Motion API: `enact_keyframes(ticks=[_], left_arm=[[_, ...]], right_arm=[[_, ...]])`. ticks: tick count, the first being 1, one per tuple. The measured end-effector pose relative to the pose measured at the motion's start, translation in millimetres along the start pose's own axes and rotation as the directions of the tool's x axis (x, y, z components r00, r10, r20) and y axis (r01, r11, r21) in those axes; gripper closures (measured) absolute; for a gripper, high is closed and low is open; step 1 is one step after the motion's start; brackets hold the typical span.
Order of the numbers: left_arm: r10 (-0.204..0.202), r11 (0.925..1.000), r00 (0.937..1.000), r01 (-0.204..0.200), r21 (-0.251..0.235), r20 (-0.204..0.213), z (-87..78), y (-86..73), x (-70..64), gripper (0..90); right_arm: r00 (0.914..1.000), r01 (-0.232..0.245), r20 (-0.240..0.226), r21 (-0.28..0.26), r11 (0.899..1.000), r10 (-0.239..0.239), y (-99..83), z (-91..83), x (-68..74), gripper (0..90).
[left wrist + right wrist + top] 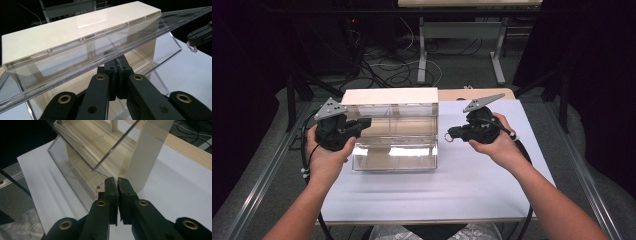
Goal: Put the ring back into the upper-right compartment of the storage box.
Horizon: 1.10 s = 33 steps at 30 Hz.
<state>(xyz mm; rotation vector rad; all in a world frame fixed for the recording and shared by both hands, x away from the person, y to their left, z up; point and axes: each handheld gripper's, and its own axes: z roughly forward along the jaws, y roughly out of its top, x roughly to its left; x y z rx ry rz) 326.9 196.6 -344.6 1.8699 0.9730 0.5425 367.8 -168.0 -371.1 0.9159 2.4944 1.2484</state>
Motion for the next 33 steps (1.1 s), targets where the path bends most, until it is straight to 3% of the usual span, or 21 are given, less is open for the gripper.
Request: enact_keyframes(ticks=[33], left_arm=[[0.002, 1.0000, 1.0000, -0.002, -0.002, 0.002, -0.1, 0.8, 1.3, 90.0]], right_arm=[[0.9992, 0.027, -0.028, -0.061, 0.998, -0.029, 30.5, 13.0, 15.2, 87.2]])
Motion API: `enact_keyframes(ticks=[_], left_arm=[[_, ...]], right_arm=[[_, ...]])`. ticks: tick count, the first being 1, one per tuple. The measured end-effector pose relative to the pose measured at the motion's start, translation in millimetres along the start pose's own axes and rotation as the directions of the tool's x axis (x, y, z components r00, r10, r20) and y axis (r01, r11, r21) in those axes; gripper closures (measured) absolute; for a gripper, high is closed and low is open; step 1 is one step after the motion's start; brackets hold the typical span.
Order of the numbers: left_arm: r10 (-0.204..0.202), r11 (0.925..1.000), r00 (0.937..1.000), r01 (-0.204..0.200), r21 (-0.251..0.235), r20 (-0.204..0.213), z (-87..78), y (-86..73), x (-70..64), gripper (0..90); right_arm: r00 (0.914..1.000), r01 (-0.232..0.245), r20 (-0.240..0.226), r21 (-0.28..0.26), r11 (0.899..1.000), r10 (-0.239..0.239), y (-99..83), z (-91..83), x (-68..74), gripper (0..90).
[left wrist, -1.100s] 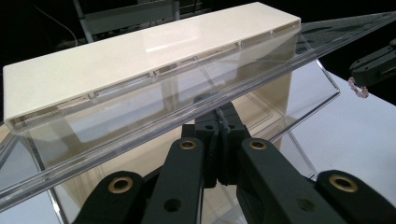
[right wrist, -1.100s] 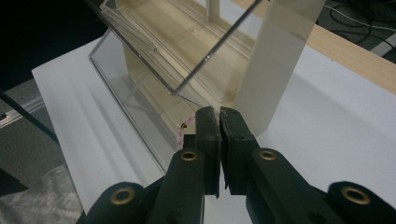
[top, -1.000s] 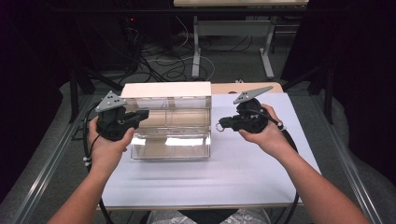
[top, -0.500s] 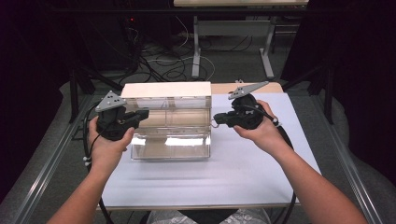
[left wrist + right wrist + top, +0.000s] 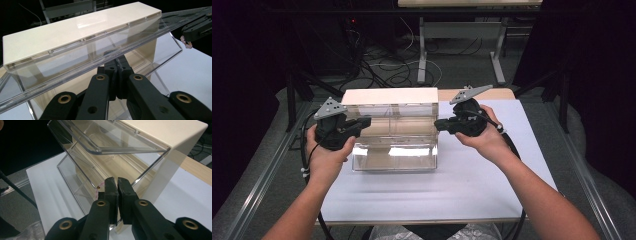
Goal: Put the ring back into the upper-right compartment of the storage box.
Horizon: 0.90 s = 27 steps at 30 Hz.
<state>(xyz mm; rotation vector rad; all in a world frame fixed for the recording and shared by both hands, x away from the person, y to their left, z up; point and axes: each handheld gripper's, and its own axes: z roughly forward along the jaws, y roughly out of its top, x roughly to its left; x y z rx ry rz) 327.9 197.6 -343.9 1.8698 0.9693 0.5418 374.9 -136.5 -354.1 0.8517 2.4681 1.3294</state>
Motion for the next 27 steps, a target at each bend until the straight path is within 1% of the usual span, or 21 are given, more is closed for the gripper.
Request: enact_keyframes(ticks=[1, 6, 8, 12, 17, 19, 22, 27], left_arm=[[0.000, 1.0000, 1.0000, 0.000, 0.000, 0.000, 0.0, 0.0, 0.0, 90.0], [-0.001, 1.0000, 1.0000, 0.001, -0.002, -0.001, 0.1, -0.4, 0.2, 90.0], [-0.003, 1.0000, 1.0000, 0.003, -0.003, 0.000, 0.1, -0.7, 0.3, 90.0], [-0.004, 1.0000, 1.0000, 0.004, -0.004, 0.003, 0.0, -1.0, 0.5, 90.0], [-0.004, 1.0000, 1.0000, 0.004, -0.004, 0.003, 0.0, -0.9, 0.6, 90.0], [-0.004, 1.0000, 1.0000, 0.004, -0.004, 0.003, 0.0, -1.0, 0.7, 90.0], [-0.006, 1.0000, 1.0000, 0.006, -0.005, 0.004, 0.2, -1.3, 0.7, 90.0], [-0.007, 1.0000, 1.0000, 0.007, -0.006, 0.004, 0.2, -1.3, 0.8, 90.0]], right_arm=[[1.0000, -0.004, -0.004, 0.005, 1.000, 0.004, 0.8, 0.2, 0.8, 87.2], [1.0000, 0.005, -0.006, -0.003, 1.000, -0.005, 3.1, 4.0, 2.5, 87.2], [1.0000, -0.003, -0.008, -0.001, 1.000, 0.003, 3.9, 5.5, 3.5, 87.2], [1.0000, 0.001, -0.008, -0.009, 1.000, -0.001, 5.0, 8.6, 3.6, 87.1], [1.0000, -0.008, -0.006, -0.011, 1.000, 0.008, 5.5, 12.3, 3.9, 87.2], [1.0000, -0.004, 0.000, -0.012, 1.000, 0.004, 5.4, 13.9, 3.4, 87.2], [0.9999, -0.012, -0.003, -0.013, 1.000, 0.012, 4.9, 15.9, 3.1, 87.2], [0.9998, -0.021, 0.006, -0.014, 1.000, 0.021, 3.2, 19.5, 0.4, 87.1]])
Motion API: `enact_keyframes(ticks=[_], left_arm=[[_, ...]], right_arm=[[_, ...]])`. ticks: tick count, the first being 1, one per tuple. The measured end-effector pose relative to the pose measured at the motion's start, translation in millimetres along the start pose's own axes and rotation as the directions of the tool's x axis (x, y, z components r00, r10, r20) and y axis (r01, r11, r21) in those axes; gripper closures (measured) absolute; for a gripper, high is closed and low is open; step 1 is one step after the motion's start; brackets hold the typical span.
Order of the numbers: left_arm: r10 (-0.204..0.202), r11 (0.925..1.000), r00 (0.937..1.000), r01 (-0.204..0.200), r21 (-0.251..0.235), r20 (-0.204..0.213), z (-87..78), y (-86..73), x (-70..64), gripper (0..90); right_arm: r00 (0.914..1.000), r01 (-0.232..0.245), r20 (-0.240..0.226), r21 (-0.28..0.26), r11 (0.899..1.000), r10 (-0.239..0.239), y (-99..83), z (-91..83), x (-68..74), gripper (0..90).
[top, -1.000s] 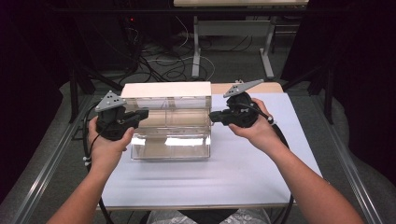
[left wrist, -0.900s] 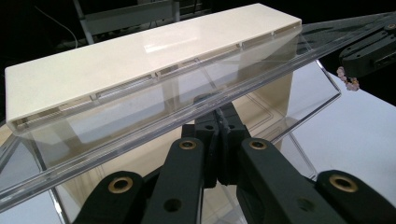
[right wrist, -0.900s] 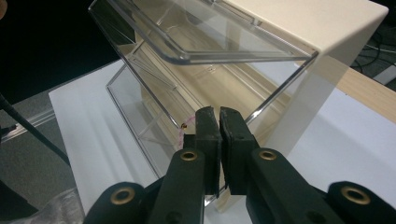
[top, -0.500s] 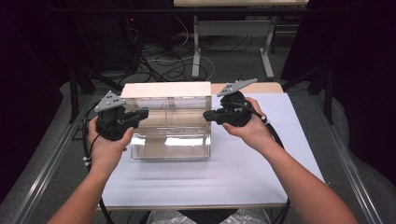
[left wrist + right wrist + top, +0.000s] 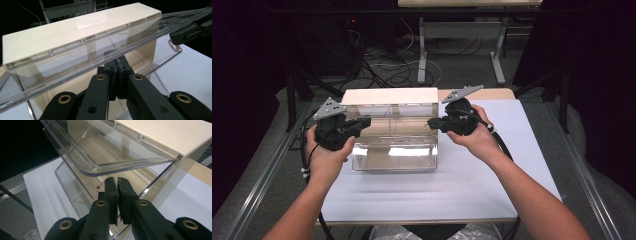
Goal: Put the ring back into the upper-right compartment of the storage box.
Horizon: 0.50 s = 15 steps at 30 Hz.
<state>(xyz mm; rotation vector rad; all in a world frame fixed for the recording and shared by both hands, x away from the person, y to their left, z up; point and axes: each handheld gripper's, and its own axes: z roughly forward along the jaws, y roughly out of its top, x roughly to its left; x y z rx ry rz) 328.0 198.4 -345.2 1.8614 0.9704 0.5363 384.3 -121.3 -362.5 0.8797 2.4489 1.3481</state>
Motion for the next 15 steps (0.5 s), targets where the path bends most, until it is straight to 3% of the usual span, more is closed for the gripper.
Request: enact_keyframes(ticks=[15], left_arm=[[-0.002, 1.0000, 1.0000, 0.002, -0.002, 0.001, 0.7, -0.4, 0.0, 90.0]], right_arm=[[0.9996, 0.001, 0.029, 0.002, 1.000, -0.001, -0.7, 8.5, 0.9, 87.1]])
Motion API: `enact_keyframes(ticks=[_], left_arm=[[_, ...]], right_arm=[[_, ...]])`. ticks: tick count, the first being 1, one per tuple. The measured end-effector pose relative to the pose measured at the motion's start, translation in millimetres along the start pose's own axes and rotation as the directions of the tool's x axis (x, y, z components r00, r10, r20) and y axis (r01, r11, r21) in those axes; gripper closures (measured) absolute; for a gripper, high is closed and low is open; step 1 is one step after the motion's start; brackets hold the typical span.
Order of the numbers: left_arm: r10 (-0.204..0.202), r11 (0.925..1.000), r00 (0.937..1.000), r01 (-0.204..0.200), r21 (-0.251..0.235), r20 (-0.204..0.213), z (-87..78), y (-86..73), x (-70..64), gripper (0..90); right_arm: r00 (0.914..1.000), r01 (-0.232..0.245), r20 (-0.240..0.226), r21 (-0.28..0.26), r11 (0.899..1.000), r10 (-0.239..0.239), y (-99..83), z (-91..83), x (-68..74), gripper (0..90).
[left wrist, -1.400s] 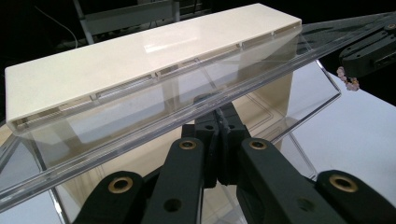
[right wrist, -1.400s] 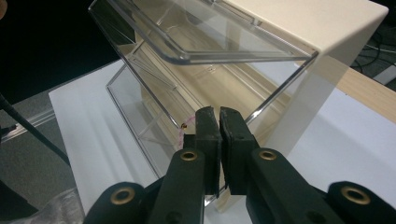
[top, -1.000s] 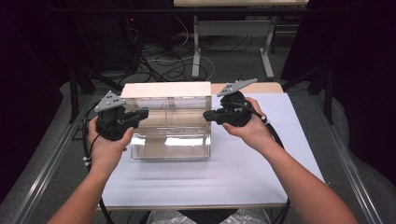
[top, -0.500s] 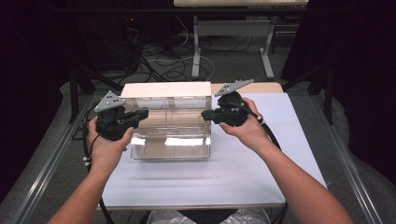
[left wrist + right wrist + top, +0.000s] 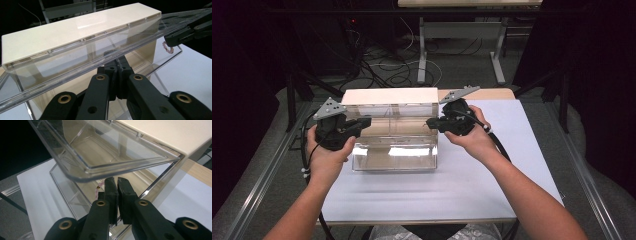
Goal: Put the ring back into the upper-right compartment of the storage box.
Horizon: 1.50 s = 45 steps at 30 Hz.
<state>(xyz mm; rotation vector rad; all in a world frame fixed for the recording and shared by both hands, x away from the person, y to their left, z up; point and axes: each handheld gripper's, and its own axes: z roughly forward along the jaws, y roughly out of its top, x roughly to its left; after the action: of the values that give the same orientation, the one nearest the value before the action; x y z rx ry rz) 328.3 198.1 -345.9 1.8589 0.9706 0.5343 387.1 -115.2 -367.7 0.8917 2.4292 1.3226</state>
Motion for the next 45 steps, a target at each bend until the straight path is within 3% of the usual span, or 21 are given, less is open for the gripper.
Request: enact_keyframes(ticks=[15, 27, 45], left_arm=[[0.000, 1.0000, 1.0000, 0.000, 0.000, 0.000, -0.2, -0.4, 0.1, 90.0], [-0.001, 1.0000, 1.0000, 0.001, -0.001, 0.000, 0.4, -0.6, 0.6, 90.0], [-0.001, 1.0000, 1.0000, 0.001, -0.003, -0.005, -0.6, -1.3, 0.4, 90.0]], right_arm=[[0.9999, -0.011, 0.010, -0.004, 1.000, 0.011, -0.2, 3.3, 0.8, 85.5], [0.9997, -0.025, -0.007, -0.018, 1.000, 0.025, -1.6, 0.5, 2.8, 72.9], [0.9999, 0.001, -0.015, -0.025, 1.000, -0.001, -4.9, -10.7, 9.3, 58.0]])
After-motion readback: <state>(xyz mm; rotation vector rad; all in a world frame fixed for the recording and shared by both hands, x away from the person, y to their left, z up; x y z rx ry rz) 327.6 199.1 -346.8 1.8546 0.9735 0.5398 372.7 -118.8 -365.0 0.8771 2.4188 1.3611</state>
